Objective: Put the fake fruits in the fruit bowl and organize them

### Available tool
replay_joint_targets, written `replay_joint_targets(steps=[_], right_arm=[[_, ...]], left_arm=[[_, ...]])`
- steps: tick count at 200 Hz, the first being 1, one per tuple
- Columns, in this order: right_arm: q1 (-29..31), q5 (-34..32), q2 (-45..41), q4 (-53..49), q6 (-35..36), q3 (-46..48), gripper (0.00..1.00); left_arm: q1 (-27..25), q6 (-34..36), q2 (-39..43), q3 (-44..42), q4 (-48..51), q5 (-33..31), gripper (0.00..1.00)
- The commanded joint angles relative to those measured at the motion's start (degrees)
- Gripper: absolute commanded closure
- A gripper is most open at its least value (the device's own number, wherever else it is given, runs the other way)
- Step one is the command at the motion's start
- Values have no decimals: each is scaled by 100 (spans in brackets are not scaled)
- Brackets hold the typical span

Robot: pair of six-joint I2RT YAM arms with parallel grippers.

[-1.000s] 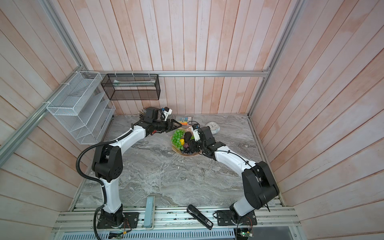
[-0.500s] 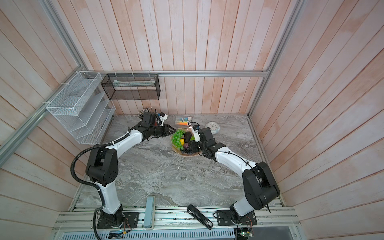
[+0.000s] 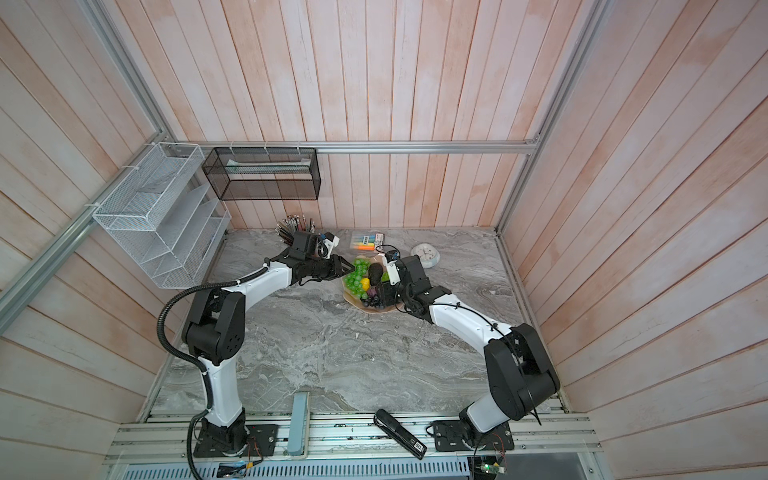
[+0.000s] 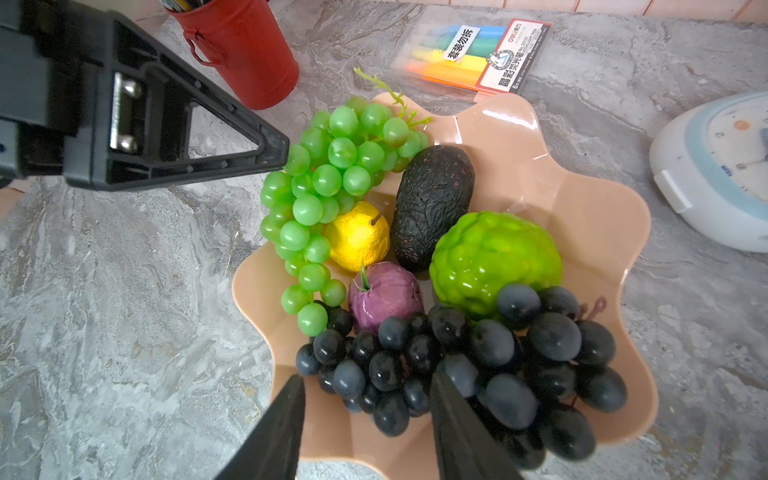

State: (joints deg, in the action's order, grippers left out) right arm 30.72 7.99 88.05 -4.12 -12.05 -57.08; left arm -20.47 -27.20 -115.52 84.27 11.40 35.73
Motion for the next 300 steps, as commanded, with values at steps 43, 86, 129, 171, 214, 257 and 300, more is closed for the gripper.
replay_joint_targets(steps=[43,86,129,171,214,257,300], right_arm=[[45,8,-31,44,-9,75,50],[43,-19,-122,39,36,59,50],[47,-150,-233,-142,166,-87,49],[-10,-371,-653,-229,195,-125,49],[-309,-496,-1116,-114,225,53,41],[-736,-1209,-1542,232,482,357,21],[-1287,-1214,-2618,2192,1564,1719,2]], left_arm=[[-27,-16,-129,-211,-85,68,63],[-30,-50,28,-251,-70,75,63],[6,-108,401,-403,-101,-75,59],[113,34,1022,-469,278,-244,45],[122,355,1895,-898,991,-1238,26],[204,631,3379,-2118,680,-3124,20],[522,1247,5007,-3849,-903,-3862,2]])
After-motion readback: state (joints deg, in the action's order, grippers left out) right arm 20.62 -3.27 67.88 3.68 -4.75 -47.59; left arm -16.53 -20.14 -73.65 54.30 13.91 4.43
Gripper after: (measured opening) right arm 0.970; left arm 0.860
